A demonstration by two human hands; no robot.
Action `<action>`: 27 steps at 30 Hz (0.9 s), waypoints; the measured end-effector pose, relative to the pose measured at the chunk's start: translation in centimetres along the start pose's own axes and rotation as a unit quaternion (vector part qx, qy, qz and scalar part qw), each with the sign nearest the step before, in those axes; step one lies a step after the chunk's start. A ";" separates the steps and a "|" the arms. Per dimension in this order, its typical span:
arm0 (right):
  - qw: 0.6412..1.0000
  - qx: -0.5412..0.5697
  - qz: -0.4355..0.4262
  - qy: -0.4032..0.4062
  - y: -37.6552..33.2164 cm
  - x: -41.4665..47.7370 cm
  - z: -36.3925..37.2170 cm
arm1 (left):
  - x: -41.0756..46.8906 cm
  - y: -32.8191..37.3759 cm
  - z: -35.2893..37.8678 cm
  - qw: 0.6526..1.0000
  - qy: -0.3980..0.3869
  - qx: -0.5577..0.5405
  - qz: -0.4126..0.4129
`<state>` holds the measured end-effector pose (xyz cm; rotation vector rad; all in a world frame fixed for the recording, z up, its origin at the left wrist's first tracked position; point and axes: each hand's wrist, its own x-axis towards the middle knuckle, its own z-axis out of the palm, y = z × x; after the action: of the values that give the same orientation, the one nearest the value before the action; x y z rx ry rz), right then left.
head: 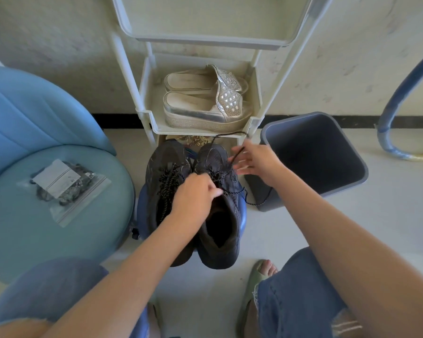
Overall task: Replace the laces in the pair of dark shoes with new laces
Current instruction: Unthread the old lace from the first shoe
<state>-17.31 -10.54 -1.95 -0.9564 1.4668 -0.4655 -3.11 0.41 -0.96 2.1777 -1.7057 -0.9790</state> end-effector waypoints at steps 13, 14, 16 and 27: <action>0.815 -0.498 -0.270 -0.121 1.6 -0.9 3.7 | 1.4 -0.9 -0.7 0.999 0.022 0.016 -0.037; 0.819 -0.491 -0.274 -0.113 1.6 -0.9 3.8 | 1.4 -1.0 -0.7 0.999 0.020 0.008 -0.037; 0.825 -0.484 -0.272 -0.109 1.6 -0.7 3.9 | 1.4 -1.0 -0.7 0.999 0.017 -0.002 -0.038; 0.963 -0.247 -0.097 -0.038 1.5 -0.8 1.7 | 1.4 -1.3 -0.9 0.996 -0.029 -0.056 -0.070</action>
<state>-16.25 -8.59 -2.87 -1.5077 1.4535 -0.1970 -1.40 -0.71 -1.48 2.2419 -1.4981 -1.1540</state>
